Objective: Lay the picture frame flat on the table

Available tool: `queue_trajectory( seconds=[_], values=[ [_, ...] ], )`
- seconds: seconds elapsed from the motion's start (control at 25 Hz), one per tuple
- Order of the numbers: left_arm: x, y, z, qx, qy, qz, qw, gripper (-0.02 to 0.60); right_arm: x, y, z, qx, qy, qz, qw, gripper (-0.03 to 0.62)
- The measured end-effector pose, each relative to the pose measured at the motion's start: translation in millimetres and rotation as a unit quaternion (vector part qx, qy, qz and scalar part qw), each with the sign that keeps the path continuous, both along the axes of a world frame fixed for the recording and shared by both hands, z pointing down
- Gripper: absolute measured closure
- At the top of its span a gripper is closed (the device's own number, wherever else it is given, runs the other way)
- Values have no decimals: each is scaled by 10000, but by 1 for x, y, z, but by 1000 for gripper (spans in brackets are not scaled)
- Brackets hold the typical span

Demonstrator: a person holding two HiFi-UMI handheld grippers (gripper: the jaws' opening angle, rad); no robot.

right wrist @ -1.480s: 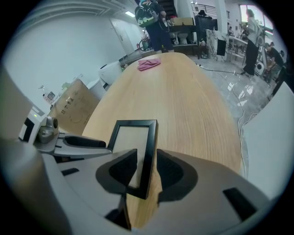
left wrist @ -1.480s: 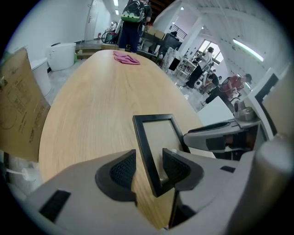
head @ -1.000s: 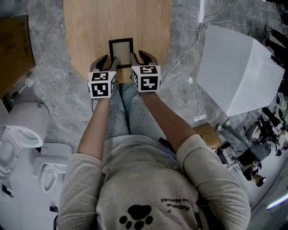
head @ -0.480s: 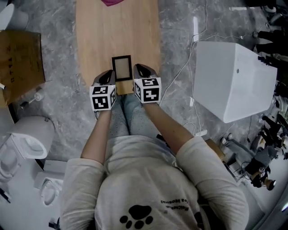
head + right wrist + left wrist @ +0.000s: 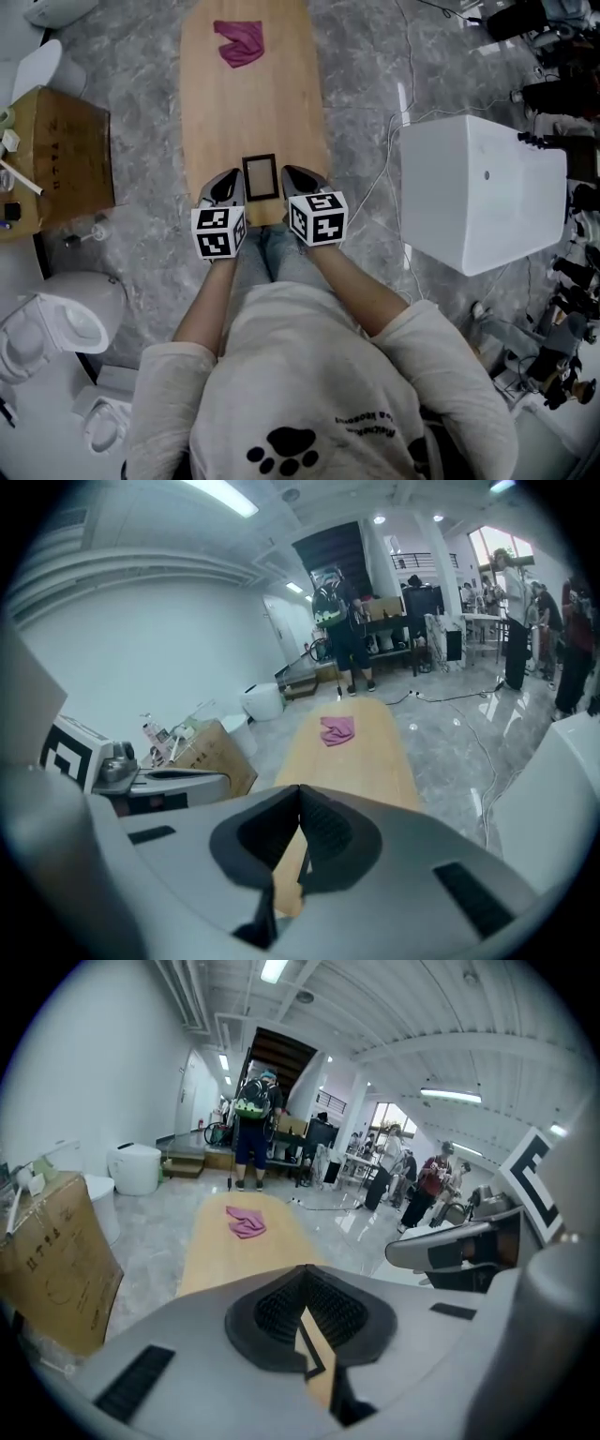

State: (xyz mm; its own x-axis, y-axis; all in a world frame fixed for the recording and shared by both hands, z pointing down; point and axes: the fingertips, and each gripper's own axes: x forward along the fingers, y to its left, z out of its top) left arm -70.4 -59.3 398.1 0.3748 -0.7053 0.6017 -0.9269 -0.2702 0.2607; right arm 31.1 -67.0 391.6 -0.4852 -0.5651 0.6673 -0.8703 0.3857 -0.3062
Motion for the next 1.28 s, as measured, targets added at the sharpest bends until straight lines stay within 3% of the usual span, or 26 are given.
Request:
queue_trajectory(
  seconds=[0.16,0.4,0.8,1.16,1.28],
  values=[
    [-11,-1,-43,464,-73,-82,9989,574,-8,-4,-51,541,-358,31,9979,585],
    [-7,0,-105,1199,-157,-38,9926,574,-3,-5,-117,1378,-512,29,9891,585],
    [5,5,-198,2190,-297,-28,9753,573,1,3,-212,2909,-359,-146,9560,585],
    [10,20,-236,2684,-453,-65,9622,574,8,18,-241,3307,-197,-186,9433,585],
    [11,23,-235,2685,-486,-72,9620,574,9,22,-241,3286,-241,-179,9440,585]
  ],
)
